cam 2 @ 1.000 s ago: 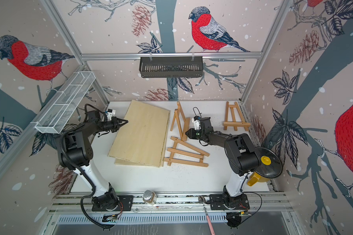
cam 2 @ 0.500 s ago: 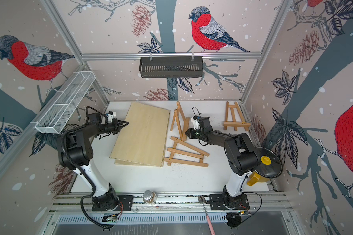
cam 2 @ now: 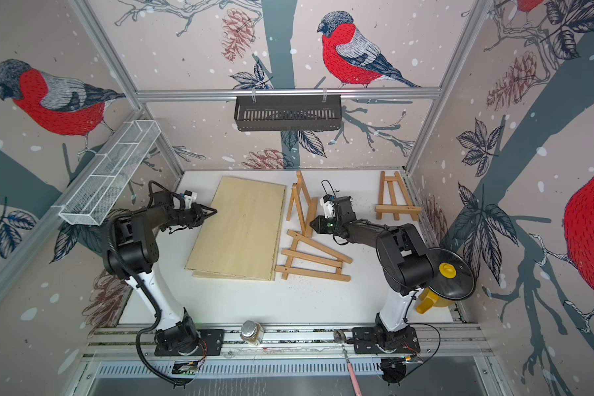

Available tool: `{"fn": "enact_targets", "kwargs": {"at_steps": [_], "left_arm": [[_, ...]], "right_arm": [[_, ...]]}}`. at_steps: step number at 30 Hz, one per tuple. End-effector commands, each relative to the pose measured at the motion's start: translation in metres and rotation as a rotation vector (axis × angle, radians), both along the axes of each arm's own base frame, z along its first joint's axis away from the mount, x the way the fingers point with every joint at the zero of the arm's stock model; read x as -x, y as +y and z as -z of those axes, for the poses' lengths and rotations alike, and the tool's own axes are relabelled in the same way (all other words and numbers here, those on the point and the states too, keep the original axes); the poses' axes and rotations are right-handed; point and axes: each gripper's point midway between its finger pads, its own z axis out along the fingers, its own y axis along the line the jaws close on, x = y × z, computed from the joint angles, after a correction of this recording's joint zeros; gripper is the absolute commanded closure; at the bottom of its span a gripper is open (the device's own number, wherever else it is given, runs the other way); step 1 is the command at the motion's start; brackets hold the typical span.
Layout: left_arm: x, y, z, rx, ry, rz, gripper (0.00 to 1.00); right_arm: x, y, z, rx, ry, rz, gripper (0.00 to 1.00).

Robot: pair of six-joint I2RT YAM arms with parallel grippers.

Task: Disassemble the easel
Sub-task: Place the drawing board on the drawing board.

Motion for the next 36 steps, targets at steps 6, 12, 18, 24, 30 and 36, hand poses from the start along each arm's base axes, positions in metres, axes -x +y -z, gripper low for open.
{"fn": "enact_targets", "kwargs": {"at_steps": [6,12,18,24,30,36], "left_arm": [[0.012,0.025,0.034,-0.145,0.154,-0.078,0.54],[0.01,0.032,0.036,-0.157,0.154,-0.094,0.52],[0.007,0.043,0.035,-0.144,0.132,-0.114,0.52],[0.004,0.051,0.011,-0.165,0.061,-0.141,0.52],[0.002,0.063,-0.045,-0.277,-0.075,-0.203,0.52],[0.011,0.069,-0.098,-0.378,-0.197,-0.259,0.52]], "right_arm": [[0.0,0.0,0.002,0.013,-0.005,-0.006,0.78],[-0.001,-0.001,0.003,0.017,-0.006,-0.008,0.78],[-0.001,-0.001,0.003,0.02,-0.004,-0.005,0.77],[-0.002,-0.003,0.0,0.022,-0.013,0.003,0.75],[-0.003,-0.008,-0.007,0.044,-0.04,0.023,0.64],[-0.004,-0.013,-0.028,0.051,-0.117,0.035,0.6]]}}
